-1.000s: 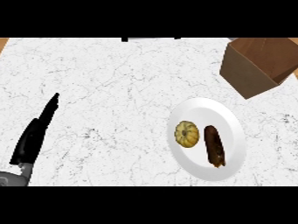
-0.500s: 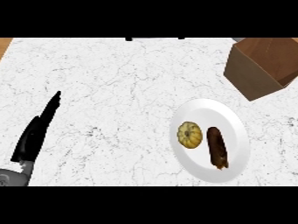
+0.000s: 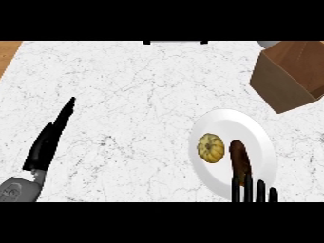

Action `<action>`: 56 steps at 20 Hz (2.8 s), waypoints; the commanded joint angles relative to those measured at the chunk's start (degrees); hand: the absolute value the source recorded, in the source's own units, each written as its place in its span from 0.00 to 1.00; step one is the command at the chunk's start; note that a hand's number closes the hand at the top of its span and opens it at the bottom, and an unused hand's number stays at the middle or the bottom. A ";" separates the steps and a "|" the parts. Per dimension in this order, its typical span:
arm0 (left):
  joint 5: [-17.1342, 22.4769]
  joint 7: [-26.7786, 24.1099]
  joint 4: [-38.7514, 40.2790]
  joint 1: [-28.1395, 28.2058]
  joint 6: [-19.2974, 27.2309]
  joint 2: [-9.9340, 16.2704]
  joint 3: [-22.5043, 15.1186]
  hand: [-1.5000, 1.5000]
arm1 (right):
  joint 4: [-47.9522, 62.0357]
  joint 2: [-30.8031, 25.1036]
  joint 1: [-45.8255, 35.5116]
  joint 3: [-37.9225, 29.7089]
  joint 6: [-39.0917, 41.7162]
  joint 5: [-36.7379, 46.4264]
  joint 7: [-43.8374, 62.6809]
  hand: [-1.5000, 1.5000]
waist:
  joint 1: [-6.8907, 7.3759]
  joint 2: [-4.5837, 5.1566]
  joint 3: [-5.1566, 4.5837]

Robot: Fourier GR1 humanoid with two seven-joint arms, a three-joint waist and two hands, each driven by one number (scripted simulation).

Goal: Pick the squash from the plate and place it in the cardboard box

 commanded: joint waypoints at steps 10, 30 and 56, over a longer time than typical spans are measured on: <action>-3.68 1.40 1.41 -1.41 -2.49 -3.84 2.23 0.50 | 21.18 0.01 -27.07 8.65 18.73 -7.62 20.61 0.00 | 0.75 -0.20 0.10; -7.92 2.90 -3.62 1.76 -8.39 -6.53 8.96 0.50 | 31.70 0.00 -38.28 -0.76 14.92 -16.53 16.85 0.00 | 0.97 -0.27 0.11; -11.87 2.38 -2.16 1.14 -10.73 -8.86 12.10 0.50 | 37.09 -4.27 -44.06 2.16 11.26 -1.20 22.04 1.00 | 0.89 -0.35 0.10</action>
